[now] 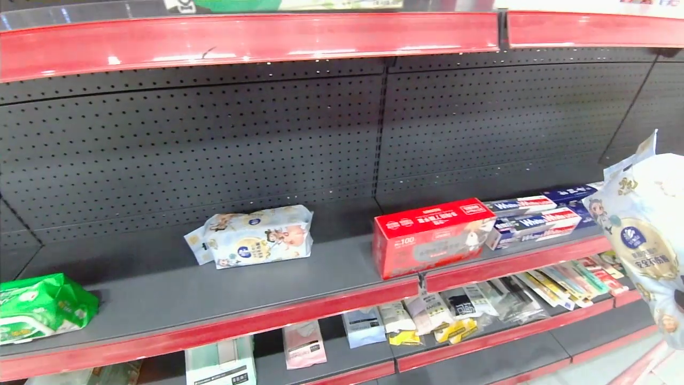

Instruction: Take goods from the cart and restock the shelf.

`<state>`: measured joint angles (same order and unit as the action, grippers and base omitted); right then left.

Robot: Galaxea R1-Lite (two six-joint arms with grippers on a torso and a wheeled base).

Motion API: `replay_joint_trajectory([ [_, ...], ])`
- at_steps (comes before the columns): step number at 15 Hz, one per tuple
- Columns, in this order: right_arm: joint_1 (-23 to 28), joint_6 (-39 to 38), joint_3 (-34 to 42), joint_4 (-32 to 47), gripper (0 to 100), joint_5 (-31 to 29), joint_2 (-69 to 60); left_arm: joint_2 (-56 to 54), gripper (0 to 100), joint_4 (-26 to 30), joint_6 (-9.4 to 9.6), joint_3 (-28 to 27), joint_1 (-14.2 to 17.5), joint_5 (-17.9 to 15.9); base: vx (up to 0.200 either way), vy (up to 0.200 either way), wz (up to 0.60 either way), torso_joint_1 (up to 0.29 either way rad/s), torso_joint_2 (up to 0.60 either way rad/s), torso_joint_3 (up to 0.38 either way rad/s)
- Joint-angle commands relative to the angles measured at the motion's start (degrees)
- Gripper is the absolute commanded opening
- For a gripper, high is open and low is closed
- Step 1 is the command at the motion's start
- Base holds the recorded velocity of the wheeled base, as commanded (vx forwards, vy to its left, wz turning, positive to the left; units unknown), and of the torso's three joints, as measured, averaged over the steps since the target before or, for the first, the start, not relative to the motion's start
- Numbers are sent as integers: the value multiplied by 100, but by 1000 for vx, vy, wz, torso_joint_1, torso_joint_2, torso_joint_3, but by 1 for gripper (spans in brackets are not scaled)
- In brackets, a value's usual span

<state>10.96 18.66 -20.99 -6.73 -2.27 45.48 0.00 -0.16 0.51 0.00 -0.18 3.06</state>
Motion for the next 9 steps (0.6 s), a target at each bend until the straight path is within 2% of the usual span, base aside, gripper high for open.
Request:
replay_joint_trajectory([
  [1,205,23,34,-4,0,-37,-250,9,100,-2,2,0,1,2,0,0,0,0,0,0],
  [3,442,-3,78,23,0,-37,-690,9,100,-2,10,0,1,2,0,0,0,0,0,0],
  [6,486,-38,183,14,0,33,-1015,44,100,-2,10,0,1,-7,0,0,0,0,0,0],
  [7,486,-56,245,-13,0,42,-1077,70,100,-2,28,0,-8,-69,0,0,0,0,0,0],
  [8,451,-73,262,-13,0,51,-1156,70,100,-2,37,-9,1,-315,0,0,0,0,0,0],
  [9,433,-73,262,-65,0,51,-1173,149,100,-2,72,-9,-17,-359,0,0,0,0,0,0],
])
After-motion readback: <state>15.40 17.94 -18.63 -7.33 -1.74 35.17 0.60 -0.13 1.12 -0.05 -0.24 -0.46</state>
